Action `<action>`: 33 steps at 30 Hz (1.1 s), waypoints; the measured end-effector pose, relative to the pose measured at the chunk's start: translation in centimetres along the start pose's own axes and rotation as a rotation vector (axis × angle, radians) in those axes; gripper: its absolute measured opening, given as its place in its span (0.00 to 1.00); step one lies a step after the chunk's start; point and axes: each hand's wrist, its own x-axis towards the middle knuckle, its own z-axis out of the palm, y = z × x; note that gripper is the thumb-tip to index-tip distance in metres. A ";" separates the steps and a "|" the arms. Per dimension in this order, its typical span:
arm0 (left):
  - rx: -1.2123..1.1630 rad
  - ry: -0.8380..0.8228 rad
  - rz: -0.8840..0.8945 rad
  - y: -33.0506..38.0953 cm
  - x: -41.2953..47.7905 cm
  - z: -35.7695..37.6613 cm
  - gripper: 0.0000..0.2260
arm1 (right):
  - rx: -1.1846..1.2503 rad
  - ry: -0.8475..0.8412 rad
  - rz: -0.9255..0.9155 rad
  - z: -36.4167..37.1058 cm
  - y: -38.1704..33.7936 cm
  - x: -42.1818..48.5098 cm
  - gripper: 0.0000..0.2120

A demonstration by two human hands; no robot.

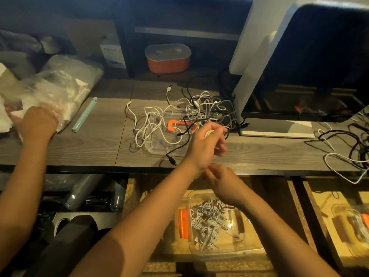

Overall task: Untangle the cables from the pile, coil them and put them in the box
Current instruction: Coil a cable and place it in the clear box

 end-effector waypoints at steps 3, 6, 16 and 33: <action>0.407 0.063 0.149 -1.1 1.2 -0.6 0.07 | -0.103 -0.056 -0.079 0.0 -0.6 0.0 0.05; 0.827 0.064 0.302 -2.4 1.3 -1.5 0.09 | -0.152 -0.064 -0.122 -0.8 -1.0 -0.2 0.08; 1.192 0.004 0.066 -2.1 0.6 -3.8 0.22 | -0.086 0.107 0.004 -4.5 0.2 -0.4 0.05; 0.881 -0.321 -0.128 -2.7 -0.2 -3.1 0.14 | 0.051 0.411 0.025 -7.4 0.7 -0.3 0.02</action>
